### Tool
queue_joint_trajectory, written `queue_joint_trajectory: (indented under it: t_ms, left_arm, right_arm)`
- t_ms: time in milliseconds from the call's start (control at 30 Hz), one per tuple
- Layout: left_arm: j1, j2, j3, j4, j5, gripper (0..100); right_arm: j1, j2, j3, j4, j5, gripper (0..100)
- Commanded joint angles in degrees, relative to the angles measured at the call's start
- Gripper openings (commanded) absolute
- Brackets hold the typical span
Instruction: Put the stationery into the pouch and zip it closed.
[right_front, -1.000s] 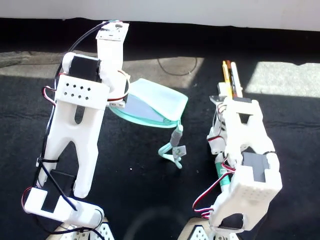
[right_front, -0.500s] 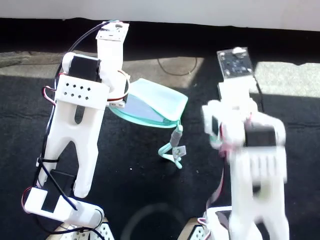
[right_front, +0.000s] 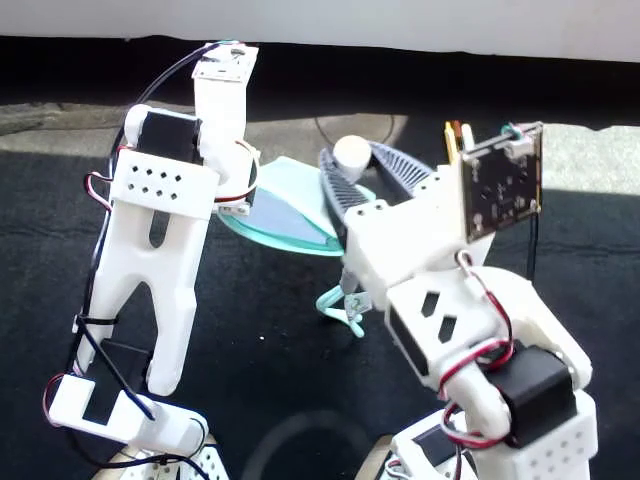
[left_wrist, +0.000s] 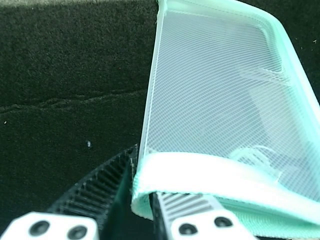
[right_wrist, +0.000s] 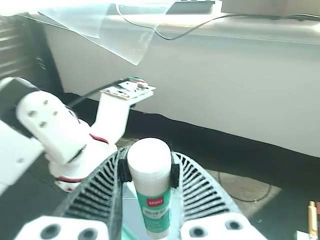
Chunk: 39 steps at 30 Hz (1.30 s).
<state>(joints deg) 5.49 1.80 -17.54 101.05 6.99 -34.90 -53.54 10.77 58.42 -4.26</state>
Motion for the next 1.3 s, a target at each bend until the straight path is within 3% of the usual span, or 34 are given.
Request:
queue_joint_trajectory:
  t_ms: [0,333,633,1267]
  left_arm:
    - [-0.8,0.5,-0.8,0.2,0.0,1]
    - [-1.1,0.0,-0.9,0.2,0.1,1]
    - [-1.1,0.0,-0.8,0.2,0.1,1]
    - [0.6,0.0,-0.9,0.4,1.4,1]
  right_arm:
    - [-4.4,1.7,-1.6,-0.9,-2.9,0.5]
    - [-4.8,10.9,-0.6,-0.7,-3.0,0.5]
    - [-4.4,11.5,12.8,-5.2,-3.0,0.5]
    - [10.3,17.8,17.7,-27.1,-2.5,0.5]
